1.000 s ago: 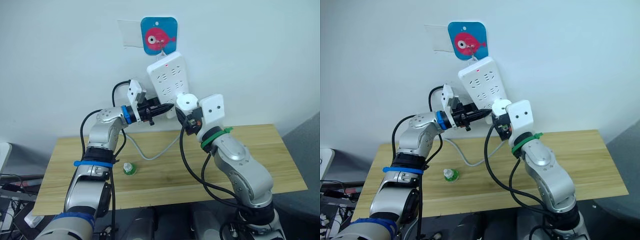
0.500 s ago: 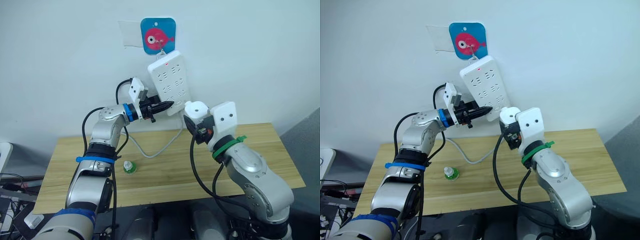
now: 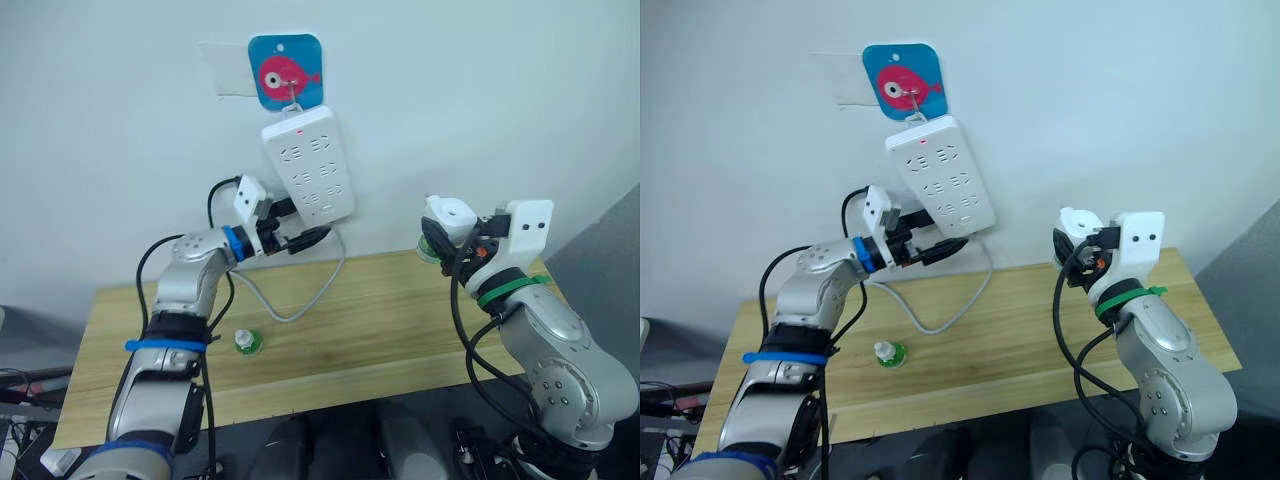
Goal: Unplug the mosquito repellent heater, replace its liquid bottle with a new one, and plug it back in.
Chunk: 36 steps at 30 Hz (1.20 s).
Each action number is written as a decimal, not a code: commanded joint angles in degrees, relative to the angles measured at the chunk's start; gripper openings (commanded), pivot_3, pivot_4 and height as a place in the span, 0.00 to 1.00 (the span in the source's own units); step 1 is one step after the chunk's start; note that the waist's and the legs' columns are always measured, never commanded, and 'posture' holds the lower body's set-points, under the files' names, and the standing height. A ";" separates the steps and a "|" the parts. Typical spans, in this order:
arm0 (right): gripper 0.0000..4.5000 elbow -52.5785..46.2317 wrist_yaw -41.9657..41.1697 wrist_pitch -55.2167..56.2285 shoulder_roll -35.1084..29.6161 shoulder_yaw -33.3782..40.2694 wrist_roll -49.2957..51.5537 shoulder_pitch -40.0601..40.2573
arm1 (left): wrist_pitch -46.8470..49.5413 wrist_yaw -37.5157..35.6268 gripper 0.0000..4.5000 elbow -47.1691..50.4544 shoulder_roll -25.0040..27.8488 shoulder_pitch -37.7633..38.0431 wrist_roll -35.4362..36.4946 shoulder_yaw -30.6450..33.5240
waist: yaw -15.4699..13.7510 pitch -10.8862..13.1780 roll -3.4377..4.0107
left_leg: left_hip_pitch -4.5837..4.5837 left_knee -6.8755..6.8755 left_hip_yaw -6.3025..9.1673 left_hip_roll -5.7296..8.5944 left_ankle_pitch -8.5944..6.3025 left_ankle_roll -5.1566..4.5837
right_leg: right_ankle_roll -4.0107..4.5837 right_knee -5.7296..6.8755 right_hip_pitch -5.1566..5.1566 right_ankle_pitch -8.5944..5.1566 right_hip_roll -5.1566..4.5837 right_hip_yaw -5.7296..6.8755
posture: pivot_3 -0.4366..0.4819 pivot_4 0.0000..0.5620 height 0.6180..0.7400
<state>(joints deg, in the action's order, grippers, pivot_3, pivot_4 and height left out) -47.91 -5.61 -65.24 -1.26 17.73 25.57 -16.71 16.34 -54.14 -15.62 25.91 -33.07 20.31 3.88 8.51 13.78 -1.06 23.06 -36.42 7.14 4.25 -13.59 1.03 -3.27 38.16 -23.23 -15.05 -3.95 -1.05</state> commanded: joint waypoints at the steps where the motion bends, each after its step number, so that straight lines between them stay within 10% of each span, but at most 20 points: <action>1: 0.65 0.21 4.56 -4.71 8.26 10.52 8.98 -2.15 | 5.65 2.27 0.99 20.33 3.02 10.81 4.94 3.50 | 0.58 0.02 0.04 | 0.00 0.15 -0.07 -0.06 0.00 0.00 | 0.04 -0.03 -0.08 0.02 0.00 -0.08 | 0.21 0.46 1.00; 6: 0.65 5.31 18.42 -7.69 20.40 22.62 26.87 -5.18 | 9.90 6.51 0.99 44.81 1.06 24.96 10.53 -0.90 | -0.96 0.22 0.25 | 0.37 0.33 -0.16 -0.16 0.00 0.01 | 0.13 -0.24 -0.41 -0.01 -0.10 -0.26 | 0.26 0.48 1.00; 16: 0.65 11.78 46.37 11.18 12.48 9.72 64.99 0.28 | 0.99 14.78 0.99 40.29 -11.04 21.46 1.02 -14.15 | -1.85 0.45 0.47 | 0.28 0.26 -0.51 -0.07 0.21 -0.23 | 0.15 -0.18 -0.27 0.03 -0.10 -0.10 | 0.25 0.49 1.00; 36: 0.65 7.97 49.86 33.31 -5.58 -9.01 77.00 6.52 | -10.30 15.93 0.99 26.64 -16.96 15.29 -4.90 -17.88 | -1.58 0.59 0.39 | 0.29 0.28 -0.60 -0.09 0.17 -0.28 | 0.10 -0.19 -0.29 0.03 0.21 -0.14 | 0.21 0.50 1.00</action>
<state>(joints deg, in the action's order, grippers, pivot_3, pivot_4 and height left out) -36.54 45.32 -33.25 -6.27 9.36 100.96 -10.10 7.23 -38.20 10.20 9.45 -16.94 15.26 -14.30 6.93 14.38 -0.67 23.35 -36.14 6.54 4.16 -13.42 0.74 -3.18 37.98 -23.52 -15.02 -3.74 -1.19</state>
